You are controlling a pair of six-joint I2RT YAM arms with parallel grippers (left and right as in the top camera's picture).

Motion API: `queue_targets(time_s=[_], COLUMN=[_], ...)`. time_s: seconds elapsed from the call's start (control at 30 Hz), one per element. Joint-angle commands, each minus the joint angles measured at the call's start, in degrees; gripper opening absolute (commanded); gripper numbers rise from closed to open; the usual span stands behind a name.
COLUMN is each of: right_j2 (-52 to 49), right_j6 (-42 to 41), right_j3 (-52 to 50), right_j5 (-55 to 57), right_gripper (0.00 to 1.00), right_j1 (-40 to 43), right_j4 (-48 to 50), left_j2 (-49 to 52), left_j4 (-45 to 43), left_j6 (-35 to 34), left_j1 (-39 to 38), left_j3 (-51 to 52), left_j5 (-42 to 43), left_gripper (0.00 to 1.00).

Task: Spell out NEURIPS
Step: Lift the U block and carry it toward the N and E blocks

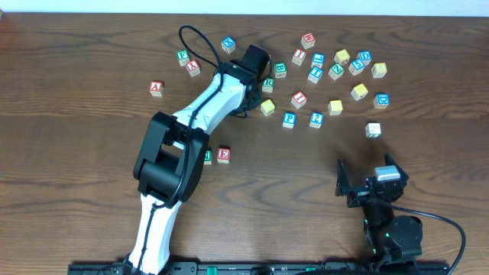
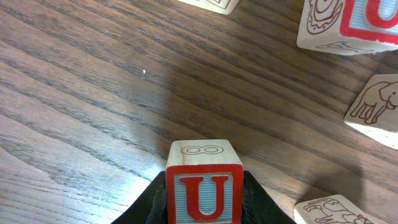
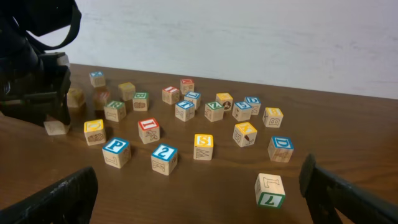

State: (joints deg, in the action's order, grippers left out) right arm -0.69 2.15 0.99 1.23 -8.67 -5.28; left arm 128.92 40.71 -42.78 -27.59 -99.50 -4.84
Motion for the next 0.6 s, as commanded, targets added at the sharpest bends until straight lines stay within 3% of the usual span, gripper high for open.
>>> queue_targets(time_s=[0.0,0.27,0.57], right_j2=[0.3,0.3,0.3], right_j6=[0.7,0.7,0.7], right_j3=[-0.2,-0.2,-0.2], right_j5=[0.1,0.1,0.1], right_gripper=[0.99,0.99,0.99], right_j1=[0.6,0.6,0.6], right_j4=[-0.1,-0.1,-0.1], left_j2=[0.7,-3.7,-14.4], left_j4=[1.0,1.4,6.0], left_j6=[2.2,8.6,21.6], left_j1=[0.3,0.3,0.3], left_j3=[0.6,0.6,0.6], left_j5=[-0.7,-0.7,-0.7], left_gripper=[0.2,0.19,0.18])
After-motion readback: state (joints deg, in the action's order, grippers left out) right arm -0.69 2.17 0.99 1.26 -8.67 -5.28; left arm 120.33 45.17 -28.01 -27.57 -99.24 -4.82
